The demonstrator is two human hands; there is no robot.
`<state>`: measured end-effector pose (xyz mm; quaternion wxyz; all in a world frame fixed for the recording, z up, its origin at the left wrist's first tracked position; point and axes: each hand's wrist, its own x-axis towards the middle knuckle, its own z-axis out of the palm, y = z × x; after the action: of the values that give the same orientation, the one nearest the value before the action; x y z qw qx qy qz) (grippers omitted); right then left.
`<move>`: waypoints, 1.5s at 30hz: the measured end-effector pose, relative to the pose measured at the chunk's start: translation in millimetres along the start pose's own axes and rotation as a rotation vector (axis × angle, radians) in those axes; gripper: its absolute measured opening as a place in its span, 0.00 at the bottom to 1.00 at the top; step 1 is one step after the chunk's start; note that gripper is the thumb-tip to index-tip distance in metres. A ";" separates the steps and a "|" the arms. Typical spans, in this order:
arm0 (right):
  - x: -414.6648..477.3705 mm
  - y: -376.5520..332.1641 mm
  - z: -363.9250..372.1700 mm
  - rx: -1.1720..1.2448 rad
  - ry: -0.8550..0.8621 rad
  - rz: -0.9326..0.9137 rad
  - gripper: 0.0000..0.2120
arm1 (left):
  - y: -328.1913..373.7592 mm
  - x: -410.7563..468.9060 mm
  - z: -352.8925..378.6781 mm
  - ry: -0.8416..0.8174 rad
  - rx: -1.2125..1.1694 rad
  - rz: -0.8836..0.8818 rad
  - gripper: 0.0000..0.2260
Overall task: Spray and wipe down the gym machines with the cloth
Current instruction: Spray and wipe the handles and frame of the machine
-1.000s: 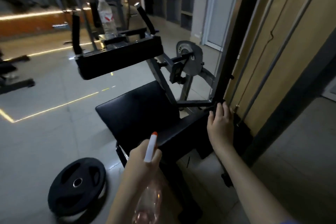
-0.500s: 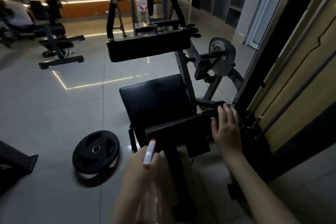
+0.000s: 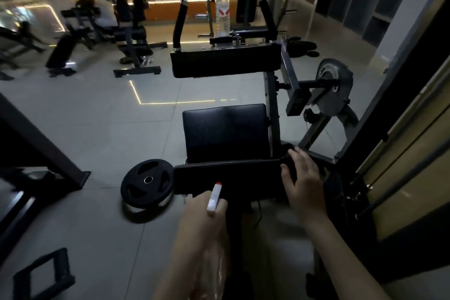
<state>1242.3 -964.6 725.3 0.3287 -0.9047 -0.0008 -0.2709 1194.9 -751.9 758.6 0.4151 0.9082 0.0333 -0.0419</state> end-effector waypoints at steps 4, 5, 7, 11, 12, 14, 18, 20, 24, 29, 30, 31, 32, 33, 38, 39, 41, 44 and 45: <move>12.1 26.5 -25.4 0.145 -0.078 0.010 0.16 | 29.7 -2.2 35.7 0.077 -0.078 -0.087 0.10; 14.1 32.5 -30.6 0.165 -0.092 0.019 0.16 | 35.3 -1.3 45.4 0.094 -0.058 -0.083 0.12; 17.5 41.4 -39.0 0.203 -0.108 0.034 0.16 | 44.6 0.8 64.8 0.084 0.054 -0.055 0.10; 20.3 50.6 -49.3 0.283 -0.148 0.045 0.15 | 71.1 -1.8 92.0 0.077 -0.003 -0.092 0.10; 20.8 53.3 -50.7 0.297 -0.159 0.042 0.15 | 79.5 -3.9 97.0 0.072 -0.044 -0.080 0.11; 22.1 59.1 -52.1 0.314 -0.174 0.041 0.15 | 89.8 -5.5 106.0 0.064 -0.081 -0.059 0.13; 24.7 63.5 -53.5 0.337 -0.184 0.039 0.15 | 94.6 -5.0 113.7 0.088 -0.084 -0.069 0.12; 27.2 59.5 -54.7 0.358 -0.163 0.022 0.15 | 92.5 -8.1 110.3 0.099 -0.100 -0.086 0.11; 27.3 41.0 -43.1 0.388 -0.152 -0.087 0.22 | 80.8 -15.8 89.7 0.178 -0.085 -0.097 0.10; 15.3 26.9 -4.1 0.024 -0.206 -0.373 0.23 | 69.4 -31.1 57.1 0.257 -0.146 -0.104 0.08; 16.5 22.4 -1.4 -0.037 -0.186 -0.400 0.23 | 63.3 -32.5 51.4 0.272 -0.146 -0.109 0.09; 18.0 18.0 0.6 -0.092 -0.173 -0.440 0.22 | 58.6 -33.8 45.7 0.288 -0.148 -0.119 0.09; 19.2 13.5 3.3 -0.138 -0.165 -0.487 0.22 | 53.7 -34.8 40.7 0.310 -0.159 -0.137 0.09; 19.5 9.0 7.4 -0.170 -0.166 -0.534 0.22 | 49.0 -35.5 36.2 0.333 -0.181 -0.154 0.11; 15.1 -18.9 31.8 -0.211 -0.182 -0.678 0.21 | 26.7 -40.8 16.9 0.384 -0.227 -0.194 0.16; 14.7 -22.3 34.4 -0.214 -0.177 -0.691 0.21 | 24.2 -41.9 14.7 0.390 -0.222 -0.200 0.16; 13.8 -32.4 43.4 -0.217 -0.181 -0.729 0.21 | 16.1 -45.1 8.0 0.412 -0.234 -0.231 0.17; 12.3 -50.2 57.9 -0.231 -0.198 -0.805 0.20 | 5.2 -50.5 -2.2 0.431 -0.253 -0.263 0.16; 11.8 -55.0 62.7 -0.236 -0.198 -0.832 0.20 | 3.2 -52.1 -5.0 0.433 -0.247 -0.265 0.15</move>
<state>1273.1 -886.2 723.9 0.0846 -0.8803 -0.3655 -0.2905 1143.7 -751.6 769.7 0.4969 0.8262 0.2445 0.1033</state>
